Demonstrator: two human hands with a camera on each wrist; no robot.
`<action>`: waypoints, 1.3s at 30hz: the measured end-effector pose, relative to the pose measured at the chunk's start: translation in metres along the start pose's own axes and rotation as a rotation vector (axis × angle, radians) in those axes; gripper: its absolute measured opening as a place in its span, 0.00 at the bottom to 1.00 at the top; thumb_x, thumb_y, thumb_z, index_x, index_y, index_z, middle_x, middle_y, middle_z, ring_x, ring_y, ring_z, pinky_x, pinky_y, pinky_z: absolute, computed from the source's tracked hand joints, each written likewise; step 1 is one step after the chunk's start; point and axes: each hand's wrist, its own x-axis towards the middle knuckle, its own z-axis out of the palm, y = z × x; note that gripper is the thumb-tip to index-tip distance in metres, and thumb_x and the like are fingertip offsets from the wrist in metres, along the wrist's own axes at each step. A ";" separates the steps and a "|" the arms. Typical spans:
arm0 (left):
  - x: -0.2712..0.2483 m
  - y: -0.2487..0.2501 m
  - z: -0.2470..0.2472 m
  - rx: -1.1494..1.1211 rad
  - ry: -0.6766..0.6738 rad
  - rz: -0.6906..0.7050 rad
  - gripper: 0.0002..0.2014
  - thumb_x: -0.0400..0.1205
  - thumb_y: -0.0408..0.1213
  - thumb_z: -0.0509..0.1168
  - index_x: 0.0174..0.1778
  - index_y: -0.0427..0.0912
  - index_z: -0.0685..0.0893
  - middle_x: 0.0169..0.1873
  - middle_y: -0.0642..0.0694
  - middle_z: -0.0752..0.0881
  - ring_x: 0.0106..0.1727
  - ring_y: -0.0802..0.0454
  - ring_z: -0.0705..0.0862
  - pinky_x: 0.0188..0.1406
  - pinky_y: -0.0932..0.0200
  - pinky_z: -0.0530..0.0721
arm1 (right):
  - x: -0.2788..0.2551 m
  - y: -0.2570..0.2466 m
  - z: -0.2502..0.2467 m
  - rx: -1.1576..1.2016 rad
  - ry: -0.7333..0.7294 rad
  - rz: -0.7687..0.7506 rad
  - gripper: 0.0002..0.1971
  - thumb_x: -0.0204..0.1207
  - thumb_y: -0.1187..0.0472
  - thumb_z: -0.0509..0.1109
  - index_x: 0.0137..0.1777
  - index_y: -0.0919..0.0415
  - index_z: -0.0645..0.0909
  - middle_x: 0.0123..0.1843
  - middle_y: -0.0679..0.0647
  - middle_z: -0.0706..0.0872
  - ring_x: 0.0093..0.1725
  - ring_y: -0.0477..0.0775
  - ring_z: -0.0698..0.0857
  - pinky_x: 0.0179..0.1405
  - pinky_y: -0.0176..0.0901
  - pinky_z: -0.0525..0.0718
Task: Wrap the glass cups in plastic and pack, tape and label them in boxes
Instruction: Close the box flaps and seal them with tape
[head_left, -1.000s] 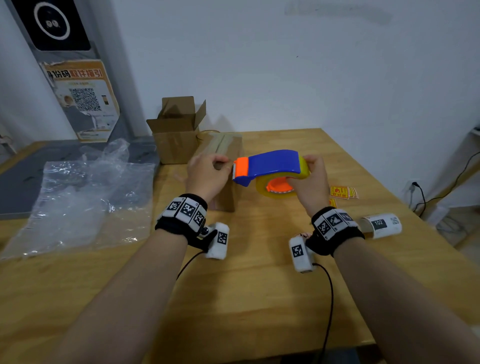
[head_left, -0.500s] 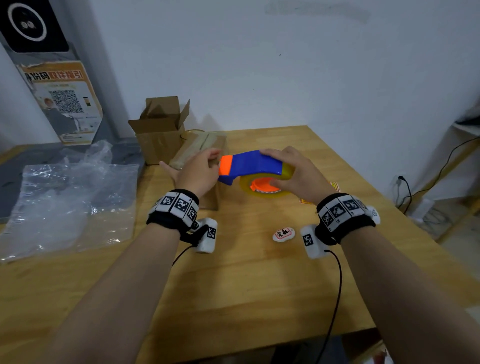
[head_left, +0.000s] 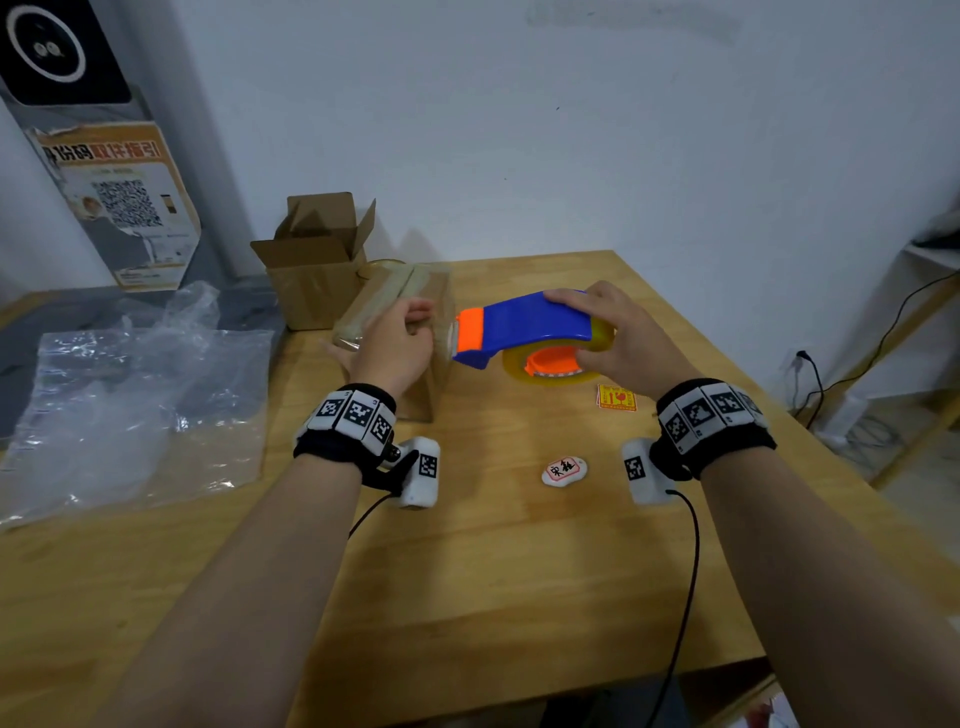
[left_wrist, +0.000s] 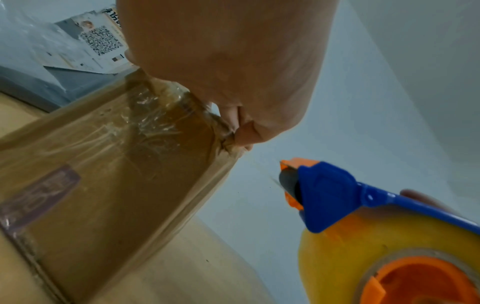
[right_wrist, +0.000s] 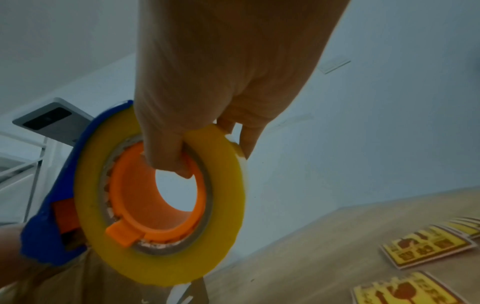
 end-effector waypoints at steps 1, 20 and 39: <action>-0.002 0.002 0.000 0.003 -0.001 -0.004 0.22 0.73 0.48 0.55 0.47 0.91 0.74 0.53 0.75 0.85 0.65 0.63 0.83 0.80 0.27 0.67 | -0.002 0.002 -0.001 -0.006 -0.002 0.007 0.43 0.70 0.77 0.76 0.80 0.38 0.75 0.56 0.55 0.76 0.55 0.38 0.76 0.53 0.22 0.72; -0.004 0.012 -0.014 0.246 -0.116 0.078 0.36 0.83 0.28 0.58 0.32 0.85 0.85 0.79 0.64 0.77 0.89 0.51 0.61 0.86 0.25 0.49 | 0.042 -0.068 0.019 -0.317 -0.077 0.232 0.36 0.74 0.75 0.64 0.72 0.35 0.81 0.53 0.54 0.75 0.48 0.62 0.81 0.46 0.47 0.74; -0.025 -0.006 -0.047 -0.360 0.327 -0.078 0.28 0.87 0.36 0.66 0.84 0.55 0.70 0.80 0.53 0.74 0.75 0.58 0.73 0.64 0.66 0.75 | 0.030 -0.003 0.079 0.776 0.153 1.199 0.29 0.84 0.58 0.75 0.81 0.63 0.71 0.74 0.68 0.79 0.69 0.77 0.82 0.52 0.77 0.88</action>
